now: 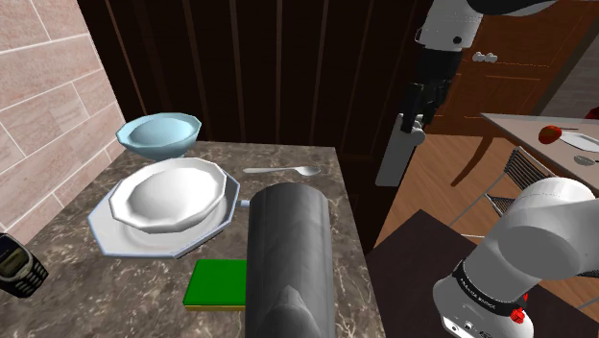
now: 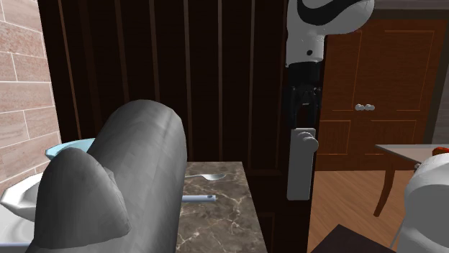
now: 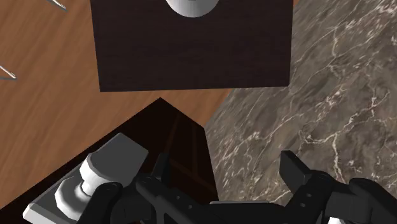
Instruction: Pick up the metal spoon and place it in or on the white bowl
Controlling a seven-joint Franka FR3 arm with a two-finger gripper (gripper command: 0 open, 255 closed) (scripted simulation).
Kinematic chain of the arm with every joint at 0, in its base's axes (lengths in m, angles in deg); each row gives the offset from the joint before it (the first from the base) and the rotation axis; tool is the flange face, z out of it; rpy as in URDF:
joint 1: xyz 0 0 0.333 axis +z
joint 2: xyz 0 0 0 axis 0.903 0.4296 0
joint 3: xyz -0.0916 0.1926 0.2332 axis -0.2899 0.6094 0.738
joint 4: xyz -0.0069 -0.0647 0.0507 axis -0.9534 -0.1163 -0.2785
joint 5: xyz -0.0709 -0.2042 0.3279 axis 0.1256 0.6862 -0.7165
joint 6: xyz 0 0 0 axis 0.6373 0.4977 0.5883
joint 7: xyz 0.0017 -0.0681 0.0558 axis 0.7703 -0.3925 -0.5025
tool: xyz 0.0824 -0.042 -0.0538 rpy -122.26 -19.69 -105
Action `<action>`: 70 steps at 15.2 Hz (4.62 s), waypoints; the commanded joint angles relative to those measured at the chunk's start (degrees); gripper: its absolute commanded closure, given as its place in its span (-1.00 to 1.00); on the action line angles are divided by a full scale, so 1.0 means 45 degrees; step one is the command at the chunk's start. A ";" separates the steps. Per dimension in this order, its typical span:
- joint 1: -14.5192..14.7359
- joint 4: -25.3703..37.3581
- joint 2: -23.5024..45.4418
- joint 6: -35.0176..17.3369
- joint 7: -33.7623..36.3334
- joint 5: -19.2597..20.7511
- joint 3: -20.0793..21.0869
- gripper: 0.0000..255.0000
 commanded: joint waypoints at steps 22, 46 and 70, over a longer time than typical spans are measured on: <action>0.3194 0.1760 0.7128 -0.7857 -0.4674 -0.2227 0.0936 -1.00; 0.3855 0.2231 0.9323 -1.0091 -0.5714 -0.2749 0.1419 1.00; 0.3741 0.4324 0.8346 -0.7059 -0.5100 -0.2372 0.1314 1.00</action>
